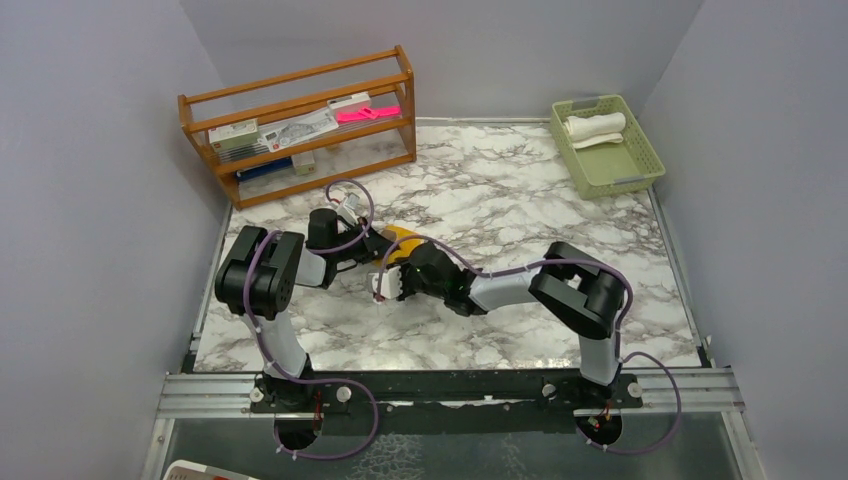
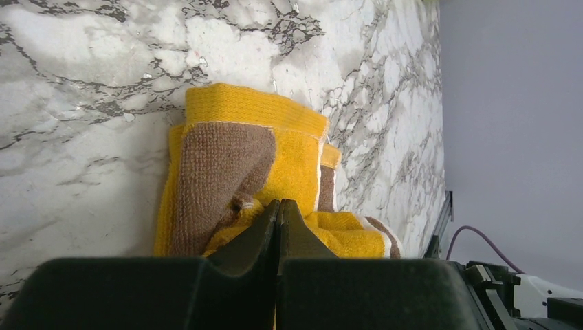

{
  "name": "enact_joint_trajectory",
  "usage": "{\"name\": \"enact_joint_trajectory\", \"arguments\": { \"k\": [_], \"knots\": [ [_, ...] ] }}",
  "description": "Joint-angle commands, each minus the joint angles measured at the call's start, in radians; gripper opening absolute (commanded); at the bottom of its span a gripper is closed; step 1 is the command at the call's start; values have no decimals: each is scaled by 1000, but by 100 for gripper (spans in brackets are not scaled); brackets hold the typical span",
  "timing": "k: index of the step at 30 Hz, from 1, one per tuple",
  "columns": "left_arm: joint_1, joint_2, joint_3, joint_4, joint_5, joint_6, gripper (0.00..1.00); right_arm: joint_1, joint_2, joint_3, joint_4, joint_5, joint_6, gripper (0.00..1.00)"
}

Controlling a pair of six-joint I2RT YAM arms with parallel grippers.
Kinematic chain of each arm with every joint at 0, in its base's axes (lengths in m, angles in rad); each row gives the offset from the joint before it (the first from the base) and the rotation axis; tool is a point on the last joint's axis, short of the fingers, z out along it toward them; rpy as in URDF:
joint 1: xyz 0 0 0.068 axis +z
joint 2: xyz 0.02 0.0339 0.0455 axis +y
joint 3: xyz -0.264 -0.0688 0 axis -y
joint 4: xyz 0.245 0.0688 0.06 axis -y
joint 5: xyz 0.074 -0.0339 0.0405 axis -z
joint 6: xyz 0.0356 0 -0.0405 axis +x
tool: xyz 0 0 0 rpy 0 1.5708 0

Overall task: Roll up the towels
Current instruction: Roll the towel at the center of the board.

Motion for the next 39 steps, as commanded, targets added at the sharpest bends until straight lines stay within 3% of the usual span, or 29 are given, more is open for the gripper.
{"name": "enact_joint_trajectory", "arguments": {
  "k": [1,3,7,9,14,16,22,29,35,39],
  "knots": [
    [7,46,-36,-221,-126,87,0,3,35,47,-96,61,115,15],
    [12,1,-38,-222,-112,65,0,-1,30,49,-110,71,176,2],
    [74,-190,-34,-252,-92,-17,0,-17,-36,13,-130,12,323,1],
    [128,-290,-8,-327,-79,-34,7,-43,-76,1,-140,-39,427,1],
    [189,-460,137,-647,-126,104,16,-155,-96,70,-280,-223,693,1],
    [189,-494,147,-690,-134,134,18,-218,-91,89,-298,-334,804,1],
    [168,-505,-7,-534,-88,34,20,-365,-62,86,-232,-552,1098,1],
    [-1,-461,-55,-432,-193,-33,24,-483,43,73,-107,-792,1438,1],
    [-111,-398,-54,-268,-269,-103,55,-554,137,15,88,-890,1748,1],
    [-144,-347,-64,-164,-291,-145,68,-576,158,-35,197,-892,1886,1]
  ]
}}
